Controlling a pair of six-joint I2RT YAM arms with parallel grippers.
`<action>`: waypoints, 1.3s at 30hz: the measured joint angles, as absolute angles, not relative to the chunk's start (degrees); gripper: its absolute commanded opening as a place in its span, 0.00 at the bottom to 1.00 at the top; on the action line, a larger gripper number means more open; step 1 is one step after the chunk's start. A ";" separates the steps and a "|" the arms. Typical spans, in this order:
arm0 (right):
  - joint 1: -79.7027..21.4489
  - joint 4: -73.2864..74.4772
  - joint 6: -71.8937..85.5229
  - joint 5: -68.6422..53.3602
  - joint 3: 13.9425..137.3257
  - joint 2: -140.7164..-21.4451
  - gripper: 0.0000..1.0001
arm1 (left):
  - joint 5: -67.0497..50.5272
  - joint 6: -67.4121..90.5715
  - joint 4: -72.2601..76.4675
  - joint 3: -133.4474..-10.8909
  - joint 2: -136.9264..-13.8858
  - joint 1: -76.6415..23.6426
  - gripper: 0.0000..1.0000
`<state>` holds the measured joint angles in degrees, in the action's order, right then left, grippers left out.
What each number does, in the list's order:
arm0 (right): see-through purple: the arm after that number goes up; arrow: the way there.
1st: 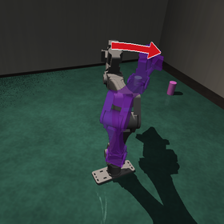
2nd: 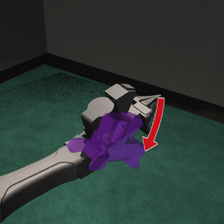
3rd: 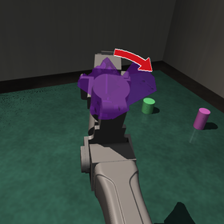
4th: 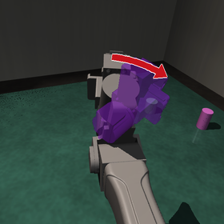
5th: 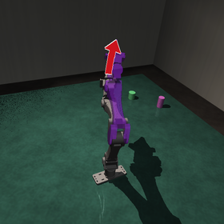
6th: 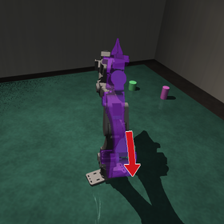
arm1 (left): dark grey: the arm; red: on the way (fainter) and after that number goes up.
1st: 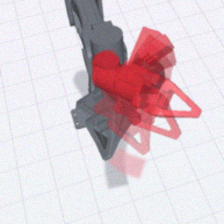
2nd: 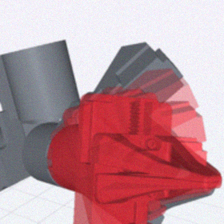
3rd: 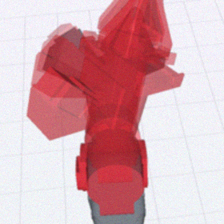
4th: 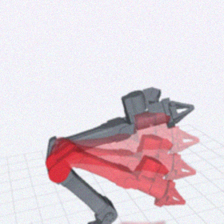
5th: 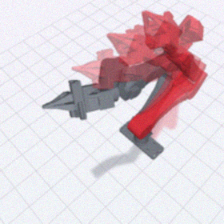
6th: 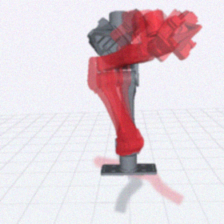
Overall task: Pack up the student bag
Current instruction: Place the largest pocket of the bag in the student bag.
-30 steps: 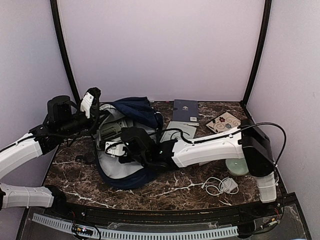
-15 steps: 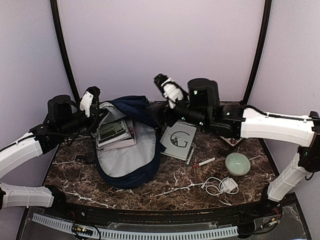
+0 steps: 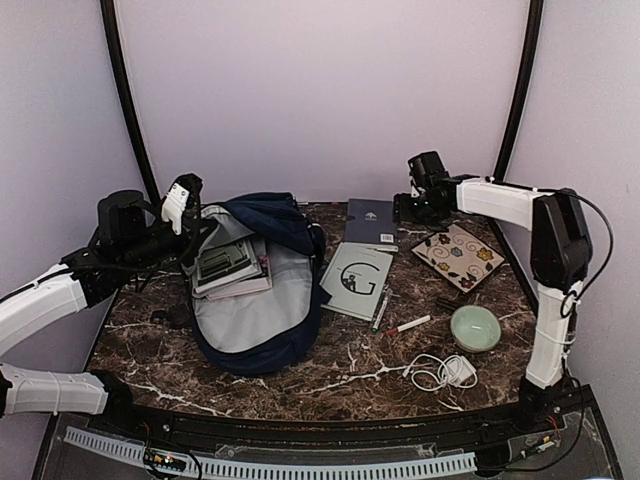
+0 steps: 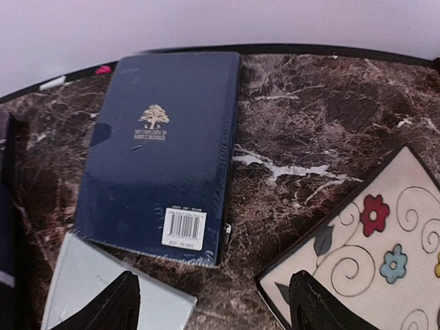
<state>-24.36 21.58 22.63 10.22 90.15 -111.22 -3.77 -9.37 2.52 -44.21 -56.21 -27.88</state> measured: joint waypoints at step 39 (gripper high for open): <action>-29.41 16.01 36.58 -15.79 82.94 -121.45 0.37 | 2.28 -12.12 3.18 -44.77 -58.35 -27.90 0.00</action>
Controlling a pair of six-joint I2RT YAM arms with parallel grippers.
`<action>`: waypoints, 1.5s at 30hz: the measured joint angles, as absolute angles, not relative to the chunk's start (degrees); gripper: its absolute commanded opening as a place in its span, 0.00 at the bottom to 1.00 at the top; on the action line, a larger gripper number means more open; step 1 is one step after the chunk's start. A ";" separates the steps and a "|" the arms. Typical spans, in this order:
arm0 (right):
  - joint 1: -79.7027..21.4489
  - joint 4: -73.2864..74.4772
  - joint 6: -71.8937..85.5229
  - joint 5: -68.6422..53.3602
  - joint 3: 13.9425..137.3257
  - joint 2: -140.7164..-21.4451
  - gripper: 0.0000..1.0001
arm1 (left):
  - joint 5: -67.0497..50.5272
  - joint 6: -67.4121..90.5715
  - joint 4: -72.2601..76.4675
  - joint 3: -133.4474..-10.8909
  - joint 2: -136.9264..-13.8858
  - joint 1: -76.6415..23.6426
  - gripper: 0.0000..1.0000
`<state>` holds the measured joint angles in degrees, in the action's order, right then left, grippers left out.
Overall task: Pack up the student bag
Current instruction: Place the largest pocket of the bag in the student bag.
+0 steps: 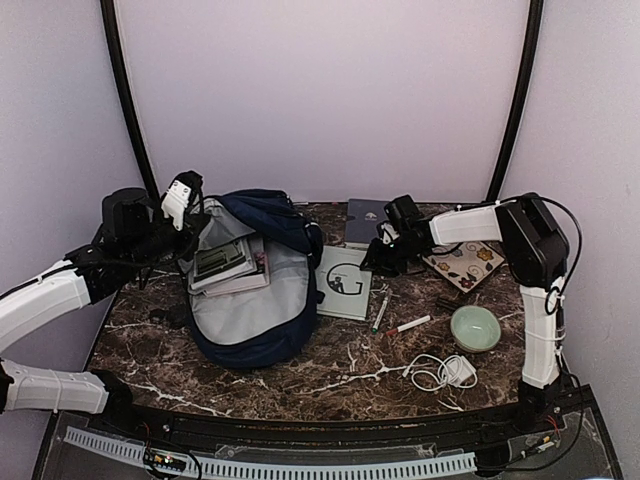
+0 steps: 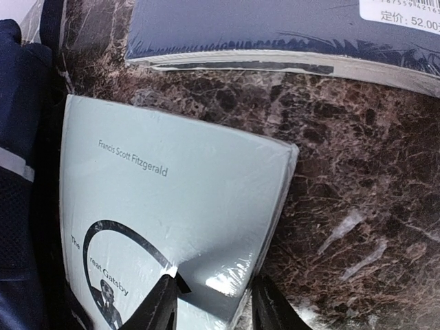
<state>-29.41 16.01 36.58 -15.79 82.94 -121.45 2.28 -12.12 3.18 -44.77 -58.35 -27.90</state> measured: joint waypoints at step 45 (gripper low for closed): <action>-34.87 17.80 26.89 -8.08 75.85 -115.07 0.57 | 1.56 -6.11 -12.78 -61.10 -76.07 -50.54 0.63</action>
